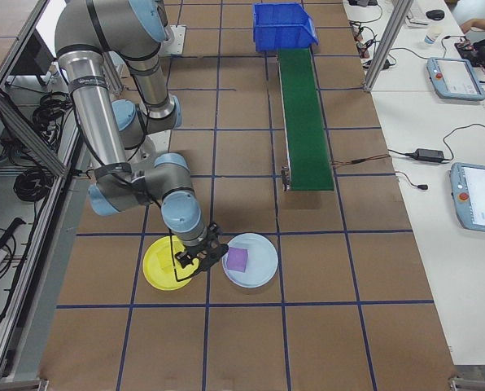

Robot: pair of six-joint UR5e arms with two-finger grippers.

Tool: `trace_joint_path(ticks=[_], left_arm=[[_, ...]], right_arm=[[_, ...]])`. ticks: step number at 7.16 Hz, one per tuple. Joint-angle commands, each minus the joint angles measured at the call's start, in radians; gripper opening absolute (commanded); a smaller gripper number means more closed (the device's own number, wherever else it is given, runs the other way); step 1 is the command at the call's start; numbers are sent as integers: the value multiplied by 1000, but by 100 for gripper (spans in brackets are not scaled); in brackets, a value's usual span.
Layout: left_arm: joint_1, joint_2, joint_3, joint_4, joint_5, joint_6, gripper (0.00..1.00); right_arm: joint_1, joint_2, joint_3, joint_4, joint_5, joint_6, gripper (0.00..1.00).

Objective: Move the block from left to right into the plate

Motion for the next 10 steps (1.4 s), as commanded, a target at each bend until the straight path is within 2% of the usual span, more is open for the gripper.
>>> trace_joint_path(ticks=[1, 2, 3, 4, 7, 9, 10], left_arm=[[0, 0, 0, 0, 0, 0, 100], [0, 0, 0, 0, 0, 0, 100], [0, 0, 0, 0, 0, 2, 100], [2, 2, 0, 0, 0, 5, 100], [2, 2, 0, 0, 0, 5, 100], [3, 2, 0, 1, 0, 6, 100], [3, 2, 0, 0, 0, 6, 100]], right_arm=[[222, -60, -100, 93, 23, -5, 100], [324, -97, -127, 144, 26, -8, 100], [404, -116, -165, 246, 26, 3, 100], [471, -116, -189, 303, 34, 7, 100], [692, -180, -190, 317, 60, 7, 100], [823, -179, -181, 320, 64, 23, 100], [887, -183, -176, 322, 61, 179, 100]])
